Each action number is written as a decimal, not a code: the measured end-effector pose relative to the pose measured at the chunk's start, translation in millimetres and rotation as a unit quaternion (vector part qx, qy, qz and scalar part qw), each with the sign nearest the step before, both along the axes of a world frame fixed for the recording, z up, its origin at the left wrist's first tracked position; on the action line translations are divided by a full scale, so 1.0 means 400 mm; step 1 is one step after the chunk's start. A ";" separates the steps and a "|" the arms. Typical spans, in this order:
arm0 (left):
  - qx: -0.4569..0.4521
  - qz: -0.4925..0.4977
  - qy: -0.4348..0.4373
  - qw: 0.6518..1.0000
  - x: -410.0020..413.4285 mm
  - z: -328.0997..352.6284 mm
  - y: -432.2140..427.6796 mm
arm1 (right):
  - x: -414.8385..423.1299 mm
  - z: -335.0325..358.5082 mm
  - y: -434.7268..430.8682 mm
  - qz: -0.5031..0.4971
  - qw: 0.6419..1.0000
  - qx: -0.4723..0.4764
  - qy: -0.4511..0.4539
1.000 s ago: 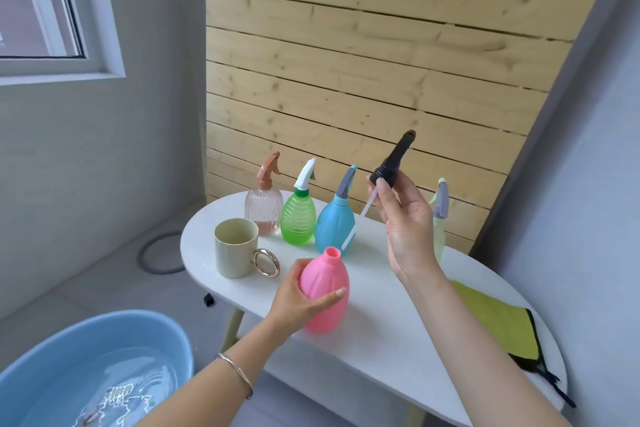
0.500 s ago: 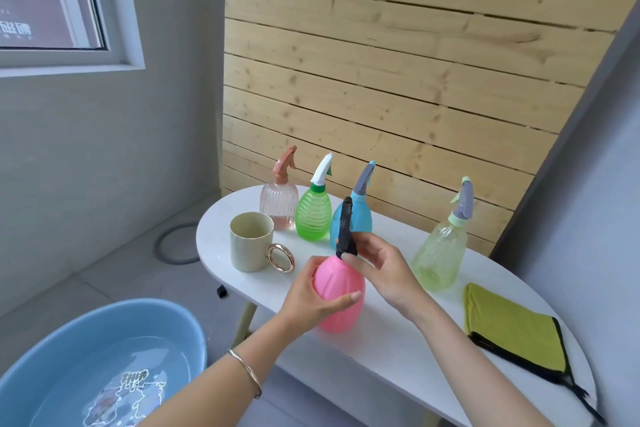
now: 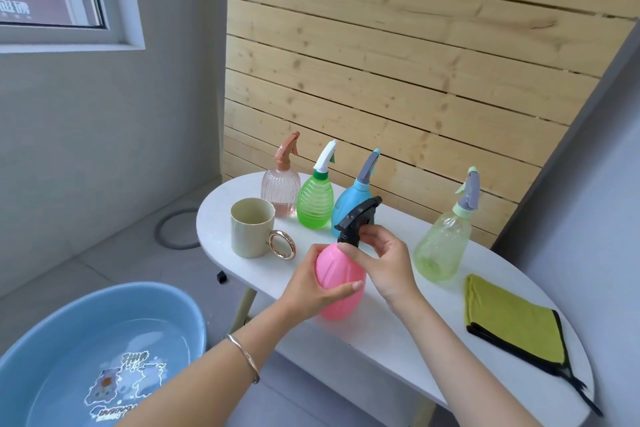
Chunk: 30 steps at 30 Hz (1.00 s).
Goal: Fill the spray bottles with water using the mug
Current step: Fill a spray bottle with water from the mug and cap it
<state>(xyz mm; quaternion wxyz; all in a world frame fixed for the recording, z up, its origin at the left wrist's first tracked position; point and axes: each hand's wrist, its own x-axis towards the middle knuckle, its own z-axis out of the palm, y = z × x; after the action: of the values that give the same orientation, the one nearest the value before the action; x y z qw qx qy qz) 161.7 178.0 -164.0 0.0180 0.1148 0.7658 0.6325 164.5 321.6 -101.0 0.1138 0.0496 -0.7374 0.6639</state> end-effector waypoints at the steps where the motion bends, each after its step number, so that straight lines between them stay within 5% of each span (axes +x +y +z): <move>1: 0.002 -0.001 0.000 1.000 0.001 -0.002 0.000 | 0.003 -0.005 -0.008 -0.018 1.000 0.003 0.006; 5: -0.004 -0.034 -0.013 0.999 -0.003 -0.006 -0.006 | 0.012 -0.020 -0.010 -0.036 0.999 0.000 0.029; 20: -0.030 -0.104 -0.051 0.993 -0.016 0.026 -0.040 | 0.004 0.037 0.059 0.151 0.988 0.034 -0.025; 30: -0.089 -0.005 -0.006 0.996 0.001 0.018 0.010 | 0.014 0.028 0.037 0.050 0.997 0.046 0.025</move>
<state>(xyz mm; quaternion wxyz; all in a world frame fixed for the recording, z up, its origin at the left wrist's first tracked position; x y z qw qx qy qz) 162.1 181.9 -156.7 0.0359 0.1127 0.8185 0.5621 170.2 336.3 -89.8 0.0969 0.1083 -0.7606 0.6328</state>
